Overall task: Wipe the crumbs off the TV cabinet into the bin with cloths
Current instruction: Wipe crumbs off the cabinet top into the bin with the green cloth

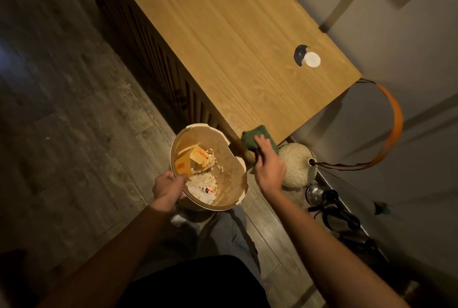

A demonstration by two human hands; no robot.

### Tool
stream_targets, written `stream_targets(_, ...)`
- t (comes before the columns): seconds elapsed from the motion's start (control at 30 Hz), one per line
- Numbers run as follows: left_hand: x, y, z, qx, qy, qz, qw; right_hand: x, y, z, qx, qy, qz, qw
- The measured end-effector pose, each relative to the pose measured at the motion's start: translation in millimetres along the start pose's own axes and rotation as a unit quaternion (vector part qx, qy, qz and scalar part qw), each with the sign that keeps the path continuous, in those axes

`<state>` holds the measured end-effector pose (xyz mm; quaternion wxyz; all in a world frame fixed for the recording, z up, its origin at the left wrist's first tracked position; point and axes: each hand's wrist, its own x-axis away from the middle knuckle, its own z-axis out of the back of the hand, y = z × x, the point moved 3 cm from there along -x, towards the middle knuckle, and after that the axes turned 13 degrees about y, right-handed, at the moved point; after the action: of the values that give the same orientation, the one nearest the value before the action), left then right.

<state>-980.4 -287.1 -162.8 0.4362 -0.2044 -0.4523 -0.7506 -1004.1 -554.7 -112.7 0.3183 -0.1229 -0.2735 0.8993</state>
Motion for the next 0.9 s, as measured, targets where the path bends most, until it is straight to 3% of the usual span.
stream_targets(0.1,-1.1,-0.1,1.6,0.011,-0.002,0.008,1.000,31.3,-13.6,-7.9,-0.006,-0.006,0.023,1.000)
stream_targets(0.27,-8.4,-1.4,13.6,0.005,-0.006,-0.005,1.000,81.0,-23.1,-40.9,-0.029,-0.156,0.071,0.985)
stream_targets(0.43,-19.2,-7.6,38.6,-0.034,0.003,-0.042,0.999,84.5,-29.9,-54.8,-0.106,-0.088,-0.022,0.990)
stream_targets(0.6,-35.3,-11.1,59.4,-0.020,0.009,-0.009,1.000,71.1,-37.9,-65.9,-0.115,-0.098,-0.072,0.986)
stream_targets(0.9,-71.1,-18.3,104.9,0.055,0.025,0.042,0.997,70.0,-91.3,-87.3,-0.123,-0.133,-0.058,0.982)
